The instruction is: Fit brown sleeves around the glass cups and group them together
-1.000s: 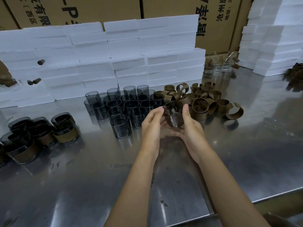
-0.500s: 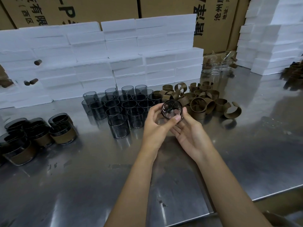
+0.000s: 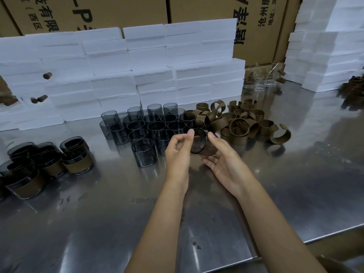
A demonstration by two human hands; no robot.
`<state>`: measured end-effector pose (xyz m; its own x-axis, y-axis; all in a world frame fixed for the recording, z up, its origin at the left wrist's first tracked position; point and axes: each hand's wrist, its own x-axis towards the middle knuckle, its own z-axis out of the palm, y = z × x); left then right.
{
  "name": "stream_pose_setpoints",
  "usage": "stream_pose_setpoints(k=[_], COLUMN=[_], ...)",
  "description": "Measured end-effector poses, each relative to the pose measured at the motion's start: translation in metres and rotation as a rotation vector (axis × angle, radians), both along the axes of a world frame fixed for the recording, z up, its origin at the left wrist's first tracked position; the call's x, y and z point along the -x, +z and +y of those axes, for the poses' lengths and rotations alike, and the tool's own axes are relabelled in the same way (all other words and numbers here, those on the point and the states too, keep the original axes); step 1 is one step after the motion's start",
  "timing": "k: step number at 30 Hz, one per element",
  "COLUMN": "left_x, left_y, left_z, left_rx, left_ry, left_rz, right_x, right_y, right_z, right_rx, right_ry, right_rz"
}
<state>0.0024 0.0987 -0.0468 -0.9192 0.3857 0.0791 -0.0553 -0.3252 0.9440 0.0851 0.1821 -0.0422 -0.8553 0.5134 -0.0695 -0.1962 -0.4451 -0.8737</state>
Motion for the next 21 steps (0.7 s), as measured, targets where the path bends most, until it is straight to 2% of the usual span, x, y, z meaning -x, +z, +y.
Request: stream_pose_setpoints(k=[8,13,21], left_x=[-0.006,-0.012,-0.008], left_y=[0.003,0.002,0.004], left_z=[0.001,0.002,0.003], left_rx=[-0.002,0.045,-0.031], left_ry=[-0.095,-0.102,-0.101], left_rz=[0.001,0.177,0.086], right_x=[0.000,0.005,0.008], right_y=[0.000,-0.002,-0.009], right_z=[0.004,0.001,0.009], right_rx=[0.070,0.063,0.009], right_ry=[-0.128,-0.293,-0.300], right_rz=[0.075,0.072,0.091])
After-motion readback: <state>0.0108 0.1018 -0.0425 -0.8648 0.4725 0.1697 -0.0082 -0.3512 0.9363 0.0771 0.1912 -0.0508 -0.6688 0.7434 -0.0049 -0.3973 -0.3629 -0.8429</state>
